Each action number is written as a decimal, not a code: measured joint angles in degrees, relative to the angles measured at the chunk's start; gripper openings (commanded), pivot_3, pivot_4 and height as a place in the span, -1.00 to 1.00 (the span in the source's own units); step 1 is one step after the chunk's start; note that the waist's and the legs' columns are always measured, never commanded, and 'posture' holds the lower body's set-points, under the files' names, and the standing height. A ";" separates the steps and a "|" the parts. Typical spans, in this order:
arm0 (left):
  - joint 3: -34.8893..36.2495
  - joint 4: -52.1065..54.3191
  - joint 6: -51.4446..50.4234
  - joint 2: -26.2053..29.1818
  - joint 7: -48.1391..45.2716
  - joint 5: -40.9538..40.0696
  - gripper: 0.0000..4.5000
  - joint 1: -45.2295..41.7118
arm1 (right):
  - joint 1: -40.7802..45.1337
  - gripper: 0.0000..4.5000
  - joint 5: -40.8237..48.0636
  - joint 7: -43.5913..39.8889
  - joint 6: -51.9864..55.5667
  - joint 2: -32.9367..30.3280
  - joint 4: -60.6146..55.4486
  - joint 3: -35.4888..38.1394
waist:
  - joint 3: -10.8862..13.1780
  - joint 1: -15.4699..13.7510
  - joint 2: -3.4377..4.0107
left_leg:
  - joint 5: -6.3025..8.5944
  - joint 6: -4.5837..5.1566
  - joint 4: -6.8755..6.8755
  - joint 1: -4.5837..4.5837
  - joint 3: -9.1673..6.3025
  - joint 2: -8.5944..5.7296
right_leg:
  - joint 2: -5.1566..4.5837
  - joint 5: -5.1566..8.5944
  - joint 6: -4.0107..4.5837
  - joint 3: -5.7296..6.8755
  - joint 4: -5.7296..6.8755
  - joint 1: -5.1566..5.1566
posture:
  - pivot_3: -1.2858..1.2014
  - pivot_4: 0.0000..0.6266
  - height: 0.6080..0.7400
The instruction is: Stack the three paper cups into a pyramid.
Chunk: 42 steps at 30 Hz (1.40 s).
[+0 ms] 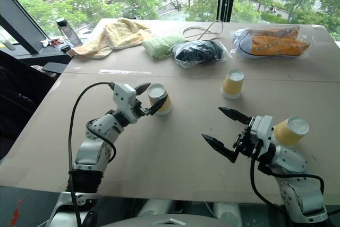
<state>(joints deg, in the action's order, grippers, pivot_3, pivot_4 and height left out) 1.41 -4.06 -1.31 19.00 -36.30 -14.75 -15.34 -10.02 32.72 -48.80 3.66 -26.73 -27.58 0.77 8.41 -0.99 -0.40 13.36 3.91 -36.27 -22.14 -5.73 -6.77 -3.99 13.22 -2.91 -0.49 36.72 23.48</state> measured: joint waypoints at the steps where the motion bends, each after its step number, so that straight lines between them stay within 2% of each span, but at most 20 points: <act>1: 0.00 -0.79 0.50 -0.21 -0.12 0.02 0.94 -0.35 | 0.00 1.00 0.00 0.02 0.00 0.13 0.00 -0.01 | 0.00 -0.01 0.00 | 0.00 0.01 0.00 0.00 0.00 0.00 | 0.00 0.00 0.00 0.00 0.00 0.00 | 0.03 -0.52 1.00; 3: -0.15 -2.30 1.35 -0.50 -0.60 0.03 0.94 -0.74 | -0.02 1.00 0.00 0.06 -0.01 0.30 0.00 -0.01 | 0.00 0.01 0.00 | 0.02 0.02 0.00 0.00 0.00 0.00 | 0.00 0.00 0.00 0.00 0.01 0.00 | 0.03 -0.52 1.00; 4: -0.19 -2.82 1.66 -0.57 -0.91 0.03 0.83 -0.86 | -0.03 1.00 0.00 0.15 -0.01 0.35 0.00 -0.01 | 0.00 0.00 0.00 | 0.02 0.04 0.00 0.00 0.00 0.00 | 0.00 0.00 0.00 0.00 0.00 0.00 | 0.03 -0.52 1.00; 6: -0.17 -3.85 2.00 -0.95 -1.17 -0.02 0.58 -1.61 | -0.05 1.00 -0.09 0.42 -0.01 0.71 0.00 -0.03 | 0.00 -0.02 0.00 | 0.03 0.05 0.00 0.00 0.00 0.00 | 0.00 0.00 0.00 0.00 0.01 0.00 | 0.03 -0.52 1.00; 8: -0.16 -4.01 2.15 -1.38 -1.35 -0.07 0.19 -2.06 | -0.23 1.00 -0.23 0.44 -0.02 0.83 -0.01 -0.05 | 0.00 -0.03 0.00 | 0.03 0.05 -0.01 0.00 0.00 0.00 | -0.01 0.00 0.00 0.01 0.01 -0.01 | 0.03 -0.52 1.00; 9: -0.16 -4.02 2.25 -1.38 -1.52 -0.06 0.07 -2.13 | -0.35 1.00 -0.32 0.44 -0.02 0.83 -0.01 -0.05 | 0.00 -0.01 0.00 | 0.03 0.05 -0.01 0.00 0.00 0.00 | 0.00 0.00 0.00 0.00 0.01 0.00 | 0.03 -0.52 1.00; 16: -0.29 -4.44 2.97 -1.08 -3.47 -0.02 0.07 -2.15 | -1.11 1.00 -0.64 0.41 -0.20 0.87 0.00 -0.04 | 0.00 0.02 0.00 | 0.03 0.05 -0.01 0.00 0.00 0.00 | 0.00 0.00 0.00 0.00 0.02 0.00 | 0.03 -0.52 1.00; 25: -7.04 -2.11 2.89 -0.25 -12.65 -0.06 0.07 -2.17 | -1.25 1.00 -1.19 0.49 -1.44 1.47 0.02 -0.02 | 0.00 0.02 0.00 | 0.03 0.06 -0.01 0.00 -0.01 0.00 | 0.00 0.00 0.00 0.00 0.02 0.00 | 0.03 -0.52 1.00; 31: -10.99 -4.67 3.58 -3.97 -11.47 2.72 0.07 -5.41 | -1.38 1.00 -2.12 0.83 -1.63 2.06 0.15 -0.02 | 0.00 -0.08 -0.02 | 0.03 0.07 -0.03 0.00 -0.01 -0.01 | 0.00 -0.01 0.00 0.01 0.02 -0.01 | 0.03 -0.52 1.00; 41: -10.73 -11.95 8.19 -6.67 -6.16 6.64 0.07 -9.89 | -1.45 1.00 -3.53 2.62 -2.06 2.97 0.89 0.04 | 0.01 0.08 -0.02 | -0.05 0.13 -0.04 0.00 -0.01 0.00 | 0.02 -0.01 -0.01 0.00 0.03 -0.01 | 0.03 -0.52 1.00; 42: -10.69 -12.03 8.26 -6.65 -6.44 6.45 0.52 -9.90 | -1.41 1.00 -3.79 2.85 -2.20 3.09 1.01 0.04 | 0.01 0.08 -0.02 | -0.06 0.14 -0.04 0.00 -0.01 -0.01 | 0.02 -0.01 -0.01 0.00 0.03 -0.01 | 0.03 -0.52 1.00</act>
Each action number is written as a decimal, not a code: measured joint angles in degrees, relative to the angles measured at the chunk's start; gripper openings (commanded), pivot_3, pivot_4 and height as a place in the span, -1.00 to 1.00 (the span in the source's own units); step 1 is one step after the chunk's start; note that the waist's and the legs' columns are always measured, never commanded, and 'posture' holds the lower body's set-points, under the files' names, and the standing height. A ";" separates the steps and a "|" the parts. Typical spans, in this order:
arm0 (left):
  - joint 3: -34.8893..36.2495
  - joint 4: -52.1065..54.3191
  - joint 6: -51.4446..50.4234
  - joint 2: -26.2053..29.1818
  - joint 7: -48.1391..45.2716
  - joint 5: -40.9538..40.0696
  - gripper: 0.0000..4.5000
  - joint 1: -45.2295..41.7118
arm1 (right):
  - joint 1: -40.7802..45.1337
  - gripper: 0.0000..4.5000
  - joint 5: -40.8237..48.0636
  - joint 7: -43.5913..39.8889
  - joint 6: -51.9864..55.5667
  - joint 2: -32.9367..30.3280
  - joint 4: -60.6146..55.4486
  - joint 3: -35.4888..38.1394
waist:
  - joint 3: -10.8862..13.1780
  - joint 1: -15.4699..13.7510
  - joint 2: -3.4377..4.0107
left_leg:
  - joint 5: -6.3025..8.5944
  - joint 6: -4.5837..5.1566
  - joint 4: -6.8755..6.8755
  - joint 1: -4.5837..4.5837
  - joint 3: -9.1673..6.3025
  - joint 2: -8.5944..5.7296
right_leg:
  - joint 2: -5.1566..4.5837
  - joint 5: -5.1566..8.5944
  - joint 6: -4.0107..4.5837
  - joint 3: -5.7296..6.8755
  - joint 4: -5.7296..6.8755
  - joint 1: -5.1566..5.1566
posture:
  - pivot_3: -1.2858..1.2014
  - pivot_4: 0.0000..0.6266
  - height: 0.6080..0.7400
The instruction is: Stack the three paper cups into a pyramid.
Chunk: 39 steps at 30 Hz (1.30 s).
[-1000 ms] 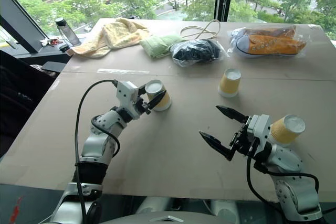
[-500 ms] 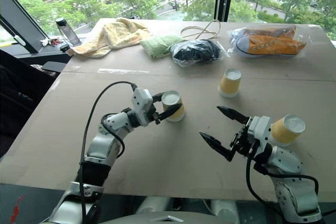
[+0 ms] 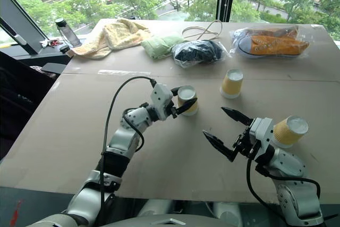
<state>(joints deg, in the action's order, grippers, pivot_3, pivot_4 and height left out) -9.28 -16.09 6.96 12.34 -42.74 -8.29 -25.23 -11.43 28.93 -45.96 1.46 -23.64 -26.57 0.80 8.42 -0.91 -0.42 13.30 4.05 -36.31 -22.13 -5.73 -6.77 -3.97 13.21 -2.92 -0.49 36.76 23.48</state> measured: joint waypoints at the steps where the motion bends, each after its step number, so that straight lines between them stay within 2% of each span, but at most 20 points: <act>1: 0.08 -0.02 -0.01 0.09 -0.57 -0.35 0.64 0.02 | 0.00 1.00 -0.29 0.14 -0.22 0.16 0.17 0.00 | 0.00 0.00 0.00 | -0.01 -0.01 0.00 0.00 0.00 0.00 | 0.00 0.00 0.00 0.00 0.00 0.00 | 0.03 -0.52 1.00; 3: 0.13 -0.04 -0.14 0.39 -1.32 -0.77 0.99 0.11 | 0.00 1.00 -0.58 0.26 -0.36 0.41 0.24 0.00 | 0.00 0.02 0.00 | -0.02 -0.01 0.00 0.00 0.00 0.00 | 0.00 0.00 0.00 0.00 0.01 0.01 | 0.03 -0.52 1.00; 7: 0.29 0.01 -0.43 0.81 -2.36 -1.26 0.99 0.41 | 0.01 1.00 -0.78 0.38 -0.55 0.79 0.33 0.00 | 0.00 0.00 0.00 | -0.01 0.00 0.00 0.00 0.00 0.00 | 0.00 0.00 0.00 0.00 0.01 0.01 | 0.03 -0.52 1.00; 11: 0.55 6.16 -2.45 2.08 -4.91 -4.63 0.99 2.07 | 0.85 1.00 -1.43 1.72 -1.23 2.03 1.46 0.11 | 0.00 0.08 0.00 | -0.01 -0.03 0.00 -0.01 0.00 0.00 | 0.00 0.00 0.01 -0.01 0.02 0.03 | 0.03 -0.52 1.00; 16: 3.49 13.79 -6.71 4.04 -3.82 -7.78 0.99 2.68 | 3.94 1.00 -5.60 8.37 -2.12 4.90 4.33 1.33 | 0.00 0.06 0.01 | -0.07 -0.18 0.00 0.00 0.00 0.00 | 0.01 0.00 0.02 -0.03 0.05 0.03 | 0.03 -0.52 1.00; 22: 7.07 24.43 -18.92 12.52 -5.08 -13.85 0.99 0.09 | 14.97 1.00 -12.26 22.84 3.19 9.41 11.05 3.01 | 0.01 0.13 0.00 | -0.12 -0.23 0.00 0.00 0.01 0.00 | 0.07 -0.01 0.04 -0.06 0.12 0.10 | 0.03 -0.52 1.00; 25: 6.68 28.54 -25.75 17.98 -9.51 -17.37 0.99 -0.63 | 19.28 1.00 -15.11 26.22 4.52 9.94 15.96 2.91 | 0.01 0.23 0.03 | -0.16 -0.16 0.02 -0.03 0.03 -0.02 | 0.07 -0.01 0.05 -0.10 0.10 0.12 | 0.03 -0.52 1.00; 30: 6.54 33.16 -33.83 23.63 -13.95 -22.06 0.99 -3.51 | 26.73 1.00 -18.76 31.32 4.86 11.46 25.21 3.08 | 0.04 0.32 0.05 | -0.18 -0.17 0.02 -0.01 0.05 -0.01 | 0.12 -0.01 0.06 -0.16 0.14 0.17 | 0.03 -0.52 1.00; 33: 6.71 35.35 -36.43 25.36 -14.82 -23.58 0.99 -4.33 | 28.75 1.00 -19.70 32.66 4.37 12.21 28.29 3.11 | 0.04 0.34 0.06 | -0.17 -0.17 0.05 0.00 0.05 -0.01 | 0.13 -0.01 0.07 -0.20 0.14 0.17 | 0.03 -0.52 1.00; 39: 7.27 35.97 -39.57 25.47 -12.94 -25.13 0.99 -4.74 | 33.20 1.00 -20.89 33.76 1.82 13.16 34.49 3.14 | 0.05 0.64 0.06 | -0.19 -0.19 0.04 0.01 0.06 -0.01 | 0.16 -0.02 0.07 -0.23 0.15 0.17 | 0.03 -0.52 1.00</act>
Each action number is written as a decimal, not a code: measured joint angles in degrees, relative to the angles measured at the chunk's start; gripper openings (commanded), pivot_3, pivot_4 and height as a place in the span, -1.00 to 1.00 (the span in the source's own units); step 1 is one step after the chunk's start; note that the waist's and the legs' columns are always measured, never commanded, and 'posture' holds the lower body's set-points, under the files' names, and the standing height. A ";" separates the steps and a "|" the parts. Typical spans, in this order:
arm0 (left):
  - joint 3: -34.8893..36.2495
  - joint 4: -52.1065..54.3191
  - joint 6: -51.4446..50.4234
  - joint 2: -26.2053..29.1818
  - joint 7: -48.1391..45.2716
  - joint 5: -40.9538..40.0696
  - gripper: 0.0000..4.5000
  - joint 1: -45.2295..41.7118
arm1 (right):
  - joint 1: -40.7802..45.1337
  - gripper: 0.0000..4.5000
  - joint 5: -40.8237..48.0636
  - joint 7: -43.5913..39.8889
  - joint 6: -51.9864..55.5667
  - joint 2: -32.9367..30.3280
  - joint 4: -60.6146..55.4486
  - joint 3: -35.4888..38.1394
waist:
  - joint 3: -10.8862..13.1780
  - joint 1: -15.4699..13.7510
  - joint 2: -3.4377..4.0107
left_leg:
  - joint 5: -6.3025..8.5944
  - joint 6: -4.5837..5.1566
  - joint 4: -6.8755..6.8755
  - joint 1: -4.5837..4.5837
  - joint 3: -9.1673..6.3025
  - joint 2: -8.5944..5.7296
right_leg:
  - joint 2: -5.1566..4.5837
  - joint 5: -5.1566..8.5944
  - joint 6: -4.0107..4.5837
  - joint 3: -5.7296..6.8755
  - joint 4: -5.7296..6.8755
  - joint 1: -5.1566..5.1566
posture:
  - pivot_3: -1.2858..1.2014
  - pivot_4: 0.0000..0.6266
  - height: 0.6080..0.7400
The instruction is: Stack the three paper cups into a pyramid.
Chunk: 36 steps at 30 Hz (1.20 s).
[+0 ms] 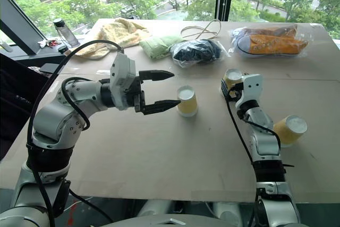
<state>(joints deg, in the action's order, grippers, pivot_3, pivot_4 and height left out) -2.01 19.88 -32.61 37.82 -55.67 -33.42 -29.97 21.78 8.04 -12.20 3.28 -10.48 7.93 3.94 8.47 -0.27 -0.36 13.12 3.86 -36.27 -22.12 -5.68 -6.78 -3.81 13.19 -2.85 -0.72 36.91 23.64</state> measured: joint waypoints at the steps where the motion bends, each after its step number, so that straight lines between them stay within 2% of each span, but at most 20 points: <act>1: 0.16 0.05 -0.64 -0.02 0.54 -0.29 0.99 -0.19 | 0.79 1.00 -0.16 0.07 -0.48 0.03 0.84 0.02 | 0.00 0.14 0.00 | 0.00 0.00 0.00 0.00 0.00 0.00 | 0.01 0.00 0.00 0.00 0.00 0.00 | 0.03 -0.52 1.00; 9: 1.51 1.03 -4.85 -1.10 4.34 -2.78 0.99 -0.60 | 2.80 1.00 -0.59 0.04 -1.81 0.07 4.64 0.03 | 0.00 0.97 0.00 | 0.00 0.00 0.00 -0.02 0.00 0.00 | 0.01 0.00 0.00 -0.02 0.02 0.00 | 0.03 -0.52 1.00; 10: 1.53 1.26 -5.16 -1.09 4.69 -2.82 1.00 -0.87 | 2.81 0.77 -0.55 -0.03 -1.87 0.07 4.64 0.03 | 0.00 1.00 0.00 | 0.00 0.00 0.00 -0.01 0.00 0.01 | 0.01 0.00 0.00 -0.02 0.03 0.00 | 0.03 -0.52 1.00; 11: 1.54 1.46 -5.36 -1.08 4.75 -2.83 1.00 -1.00 | 2.81 0.66 -0.52 -0.10 -1.90 0.07 4.64 0.03 | 0.00 1.01 0.00 | 0.00 0.00 0.00 -0.01 0.00 0.01 | 0.01 0.00 0.00 -0.03 0.03 0.00 | 0.03 -0.52 1.00; 14: 1.54 1.70 -5.69 -1.07 4.87 -2.84 1.00 -1.07 | 2.80 0.01 -0.29 -0.90 -2.20 0.07 4.63 0.04 | 0.00 1.04 0.00 | 0.00 0.00 0.00 -0.01 0.00 0.01 | 0.02 0.00 0.00 -0.04 0.04 0.00 | 0.03 -0.52 1.00; 22: 1.54 1.71 -5.25 -0.25 4.52 -2.67 1.00 0.21 | 1.83 -0.01 0.29 -3.34 -2.09 0.02 2.89 -0.13 | 0.00 1.04 0.01 | 0.00 -0.01 0.01 -0.02 0.00 0.01 | 0.02 0.00 0.00 -0.05 0.04 0.01 | 0.03 -0.52 1.00; 28: 2.13 2.54 -3.80 1.43 4.03 -2.59 1.00 4.76 | -4.35 -0.01 1.27 -6.28 0.49 -0.48 -6.15 -1.83 | 0.01 0.99 0.02 | 0.01 -0.02 0.05 -0.02 0.01 0.01 | 0.02 0.00 0.00 -0.08 0.03 0.03 | 0.03 -0.52 1.00; 31: 3.77 5.88 -3.37 3.33 3.49 -2.68 1.00 10.60 | -11.28 -0.01 2.33 -9.69 1.87 -1.71 -14.86 -4.52 | 0.01 1.02 0.02 | 0.02 -0.03 0.15 -0.02 0.00 0.03 | 0.02 0.01 0.01 -0.09 0.01 0.06 | 0.03 -0.52 1.00; 36: 3.87 8.21 -3.37 4.06 3.48 -2.75 1.00 13.59 | -15.67 -0.01 2.58 -12.94 3.33 -3.34 -19.92 -7.78 | 0.02 0.86 0.03 | 0.16 -0.26 0.04 0.03 0.00 0.03 | 0.02 0.01 0.00 -0.08 0.01 0.00 | 0.03 -0.52 1.00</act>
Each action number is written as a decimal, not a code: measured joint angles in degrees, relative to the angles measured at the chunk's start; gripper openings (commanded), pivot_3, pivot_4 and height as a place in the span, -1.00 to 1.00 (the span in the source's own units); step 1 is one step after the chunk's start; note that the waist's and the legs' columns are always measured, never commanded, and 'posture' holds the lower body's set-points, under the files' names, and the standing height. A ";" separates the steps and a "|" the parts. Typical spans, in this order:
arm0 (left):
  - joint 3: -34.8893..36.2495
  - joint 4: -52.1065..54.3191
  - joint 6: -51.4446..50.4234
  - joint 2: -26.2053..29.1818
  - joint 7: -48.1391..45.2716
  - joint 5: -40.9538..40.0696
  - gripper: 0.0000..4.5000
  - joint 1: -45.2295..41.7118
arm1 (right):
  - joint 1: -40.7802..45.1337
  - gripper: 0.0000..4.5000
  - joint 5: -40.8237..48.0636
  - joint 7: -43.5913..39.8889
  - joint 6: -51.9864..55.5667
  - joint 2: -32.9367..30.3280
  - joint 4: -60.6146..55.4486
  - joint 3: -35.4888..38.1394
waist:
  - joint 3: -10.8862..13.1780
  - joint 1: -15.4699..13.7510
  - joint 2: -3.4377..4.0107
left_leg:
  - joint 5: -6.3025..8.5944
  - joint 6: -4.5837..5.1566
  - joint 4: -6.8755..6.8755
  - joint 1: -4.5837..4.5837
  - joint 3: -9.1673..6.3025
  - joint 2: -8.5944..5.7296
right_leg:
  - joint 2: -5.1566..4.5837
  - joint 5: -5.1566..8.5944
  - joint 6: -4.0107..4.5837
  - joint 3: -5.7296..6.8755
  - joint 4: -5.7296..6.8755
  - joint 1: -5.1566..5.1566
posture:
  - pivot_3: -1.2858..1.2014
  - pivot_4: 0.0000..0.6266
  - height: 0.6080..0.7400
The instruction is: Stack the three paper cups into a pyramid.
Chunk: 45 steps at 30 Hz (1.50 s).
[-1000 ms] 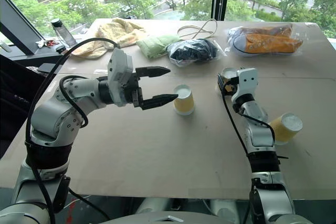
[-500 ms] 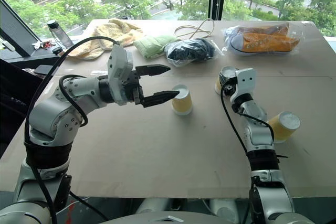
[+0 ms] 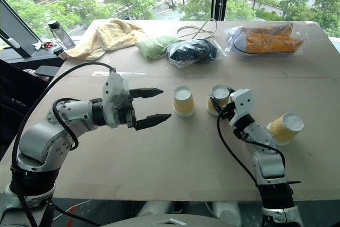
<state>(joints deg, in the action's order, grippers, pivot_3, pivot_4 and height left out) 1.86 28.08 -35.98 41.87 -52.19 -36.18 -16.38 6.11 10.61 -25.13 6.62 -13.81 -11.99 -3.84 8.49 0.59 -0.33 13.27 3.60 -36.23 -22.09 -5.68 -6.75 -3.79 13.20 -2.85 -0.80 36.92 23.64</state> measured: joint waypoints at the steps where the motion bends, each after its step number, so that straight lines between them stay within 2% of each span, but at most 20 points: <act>1: 0.13 0.52 0.01 0.05 0.03 -0.03 1.00 0.18 | -0.30 -0.01 0.09 -0.54 0.36 -0.28 -0.74 -0.43 | 0.00 -0.01 0.00 | 0.01 0.00 -0.01 0.02 0.00 0.00 | 0.00 0.00 0.00 0.00 0.00 -0.02 | 0.03 -0.52 1.00; 27: 0.32 2.89 0.30 0.55 2.41 0.24 1.00 3.28 | 4.23 -0.01 -1.53 -1.23 -0.59 2.17 3.29 -3.11 | 0.00 0.01 0.00 | 0.01 -0.03 0.02 0.02 -0.01 0.00 | 0.02 0.00 0.00 0.00 -0.01 0.00 | 0.03 -0.52 1.00; 29: 0.27 2.91 0.31 0.55 2.47 0.47 1.00 3.29 | 4.35 0.45 -1.66 -1.20 -0.62 2.16 3.57 -3.11 | 0.00 0.02 0.00 | 0.01 -0.03 0.02 0.03 -0.01 0.00 | 0.03 0.00 0.00 0.01 0.00 0.00 | 0.03 -0.52 1.00; 31: 0.26 2.92 0.34 0.55 2.48 0.55 1.00 3.29 | 4.35 0.74 -1.70 -1.19 -0.62 2.16 4.02 -3.10 | 0.00 0.04 0.00 | 0.01 -0.03 0.02 0.03 -0.01 0.00 | 0.03 0.00 0.00 0.00 0.00 0.00 | 0.03 -0.52 1.00; 32: 0.27 2.91 0.38 0.55 2.48 0.57 1.00 3.29 | 4.35 0.98 -1.69 -1.21 -0.61 2.14 4.12 -3.09 | 0.00 0.04 0.00 | 0.01 -0.03 0.02 0.03 -0.01 0.00 | 0.03 0.00 0.00 0.00 0.00 0.00 | 0.03 -0.52 1.00; 40: 0.27 2.91 1.19 0.50 2.52 0.65 1.00 3.46 | 5.24 0.98 -0.63 -1.22 -0.61 2.34 3.96 -2.08 | 0.00 0.00 0.00 | 0.01 -0.03 0.02 0.02 -0.01 0.00 | 0.03 0.00 0.00 0.00 -0.01 0.00 | 0.03 -0.52 1.00; 45: 0.25 2.91 1.40 0.07 3.10 0.49 1.00 3.40 | 2.57 0.98 1.74 -1.43 -0.98 1.43 -0.25 0.60 | 0.00 -0.10 0.00 | 0.01 -0.03 0.02 0.01 -0.02 0.00 | 0.02 0.00 0.00 0.00 -0.01 0.00 | 0.03 -0.52 1.00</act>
<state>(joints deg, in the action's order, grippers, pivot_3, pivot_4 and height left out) 2.11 30.99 -34.59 41.95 -49.09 -35.69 -12.98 8.68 12.35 -26.56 5.63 -12.39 -12.25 -3.24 8.49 0.49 -0.33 13.28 3.57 -36.21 -22.08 -5.70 -6.75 -3.77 13.20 -2.84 -0.80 36.92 23.64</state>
